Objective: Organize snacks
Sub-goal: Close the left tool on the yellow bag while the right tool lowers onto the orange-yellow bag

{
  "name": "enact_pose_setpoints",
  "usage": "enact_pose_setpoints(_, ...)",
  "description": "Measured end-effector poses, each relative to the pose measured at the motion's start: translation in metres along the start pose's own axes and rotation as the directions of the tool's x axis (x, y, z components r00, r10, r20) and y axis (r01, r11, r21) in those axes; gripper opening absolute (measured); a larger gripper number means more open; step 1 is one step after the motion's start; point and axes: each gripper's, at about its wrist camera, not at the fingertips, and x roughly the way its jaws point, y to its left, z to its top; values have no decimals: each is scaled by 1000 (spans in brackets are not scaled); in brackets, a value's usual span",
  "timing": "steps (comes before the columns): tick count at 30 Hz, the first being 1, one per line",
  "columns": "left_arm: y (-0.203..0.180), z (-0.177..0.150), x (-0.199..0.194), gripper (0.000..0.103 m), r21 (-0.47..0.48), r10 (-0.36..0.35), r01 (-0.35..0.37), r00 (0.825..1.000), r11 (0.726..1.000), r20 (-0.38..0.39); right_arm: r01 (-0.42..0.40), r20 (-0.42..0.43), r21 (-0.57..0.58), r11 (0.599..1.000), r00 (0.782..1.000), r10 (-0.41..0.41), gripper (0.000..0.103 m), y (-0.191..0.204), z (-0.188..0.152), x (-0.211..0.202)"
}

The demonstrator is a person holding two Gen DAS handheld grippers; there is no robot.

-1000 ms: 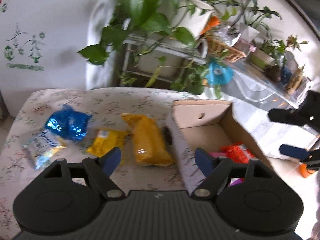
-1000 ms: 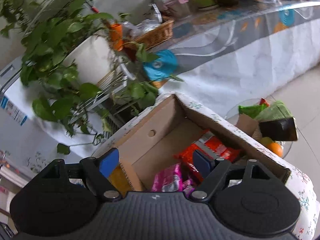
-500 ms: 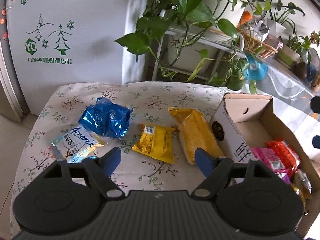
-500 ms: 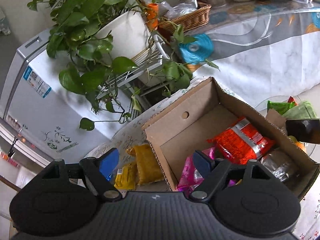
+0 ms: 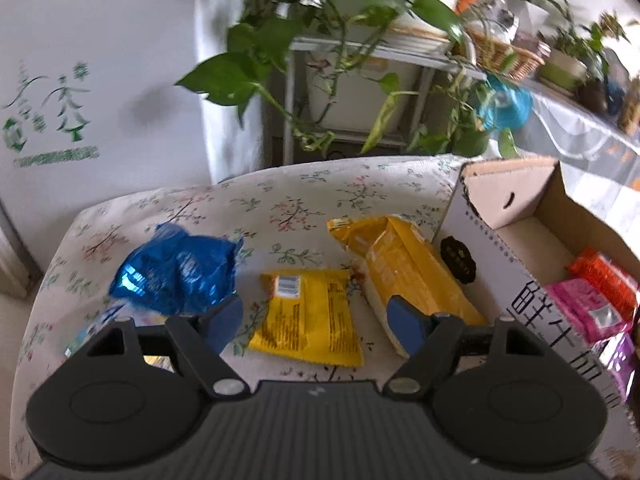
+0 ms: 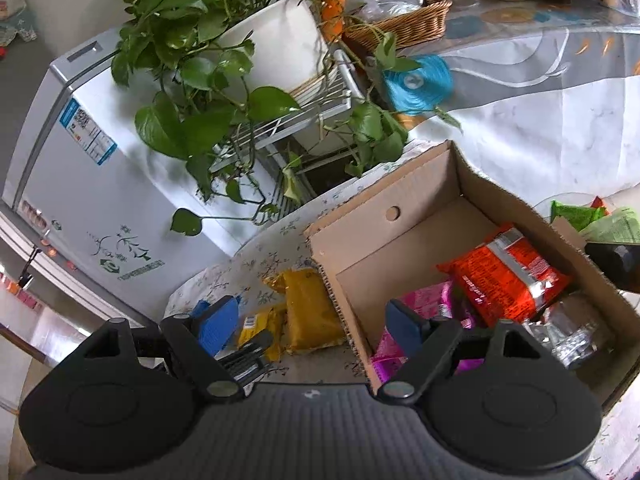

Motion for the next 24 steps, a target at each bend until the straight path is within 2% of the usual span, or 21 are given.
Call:
enact_pose_setpoints(6, 1, 0, 23, 77, 46, -22, 24, 999, 999, -37, -91, -49, 50, 995, 994, 94, 85, 3, -1, 16)
enact_pose_setpoints(9, 7, -3, 34, 63, 35, -23, 26, 996, 999, -83, -115, -77, 55, 992, 990, 119, 81, 8, -3, 31)
enact_pose_setpoints(13, 15, -9, 28, 58, 31, -35, 38, 997, 999, -72, -120, -112, 47, 992, 986, 125, 76, 16, -9, 49)
enact_pose_setpoints(15, 22, -11, 21, 57, 9, -35, 36, 996, 999, -81, -104, -113, 21, 994, 988, 105, 74, 22, -12, 56)
enact_pose_setpoints(20, 39, -22, 2, 57, -13, -23, 22, 993, 1000, -118, -31, -71, -129, 991, 997, 22, 74, 47, -24, 72)
enact_pose_setpoints(24, 60, -33, -14, 57, -74, 18, -29, 989, 997, -147, 51, -35, -204, 978, 998, -59, 74, 58, -31, 92)
